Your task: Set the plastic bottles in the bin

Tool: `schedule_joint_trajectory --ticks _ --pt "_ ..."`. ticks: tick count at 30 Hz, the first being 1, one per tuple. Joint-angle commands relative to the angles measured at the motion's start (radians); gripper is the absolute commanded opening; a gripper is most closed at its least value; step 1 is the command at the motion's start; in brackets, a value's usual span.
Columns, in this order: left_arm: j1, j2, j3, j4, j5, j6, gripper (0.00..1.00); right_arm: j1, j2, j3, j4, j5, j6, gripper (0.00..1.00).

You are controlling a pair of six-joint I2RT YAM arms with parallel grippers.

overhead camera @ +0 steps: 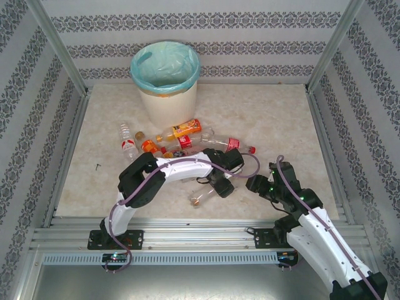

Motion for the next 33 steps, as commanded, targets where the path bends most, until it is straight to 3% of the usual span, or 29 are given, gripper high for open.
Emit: schedule_joint_trajectory --ticks 1,9,18,25,33 --pt "-0.009 -0.005 0.018 -0.04 0.001 -0.017 0.66 0.004 -0.009 0.011 0.003 0.009 -0.008 0.61" --pt "-0.009 -0.171 0.02 -0.049 0.07 -0.01 0.62 0.004 -0.038 0.054 -0.029 0.025 -0.012 0.6" --pt "-0.003 -0.416 0.109 -0.105 -0.016 0.048 0.61 0.026 -0.06 0.195 -0.009 0.074 -0.055 0.57" --pt "0.036 -0.5 0.251 -0.075 -0.181 0.132 0.6 0.154 0.036 0.31 0.149 0.129 -0.142 0.57" --pt "0.132 -0.501 0.41 0.011 -0.268 0.177 0.57 0.297 0.248 0.498 0.336 0.161 -0.275 0.58"
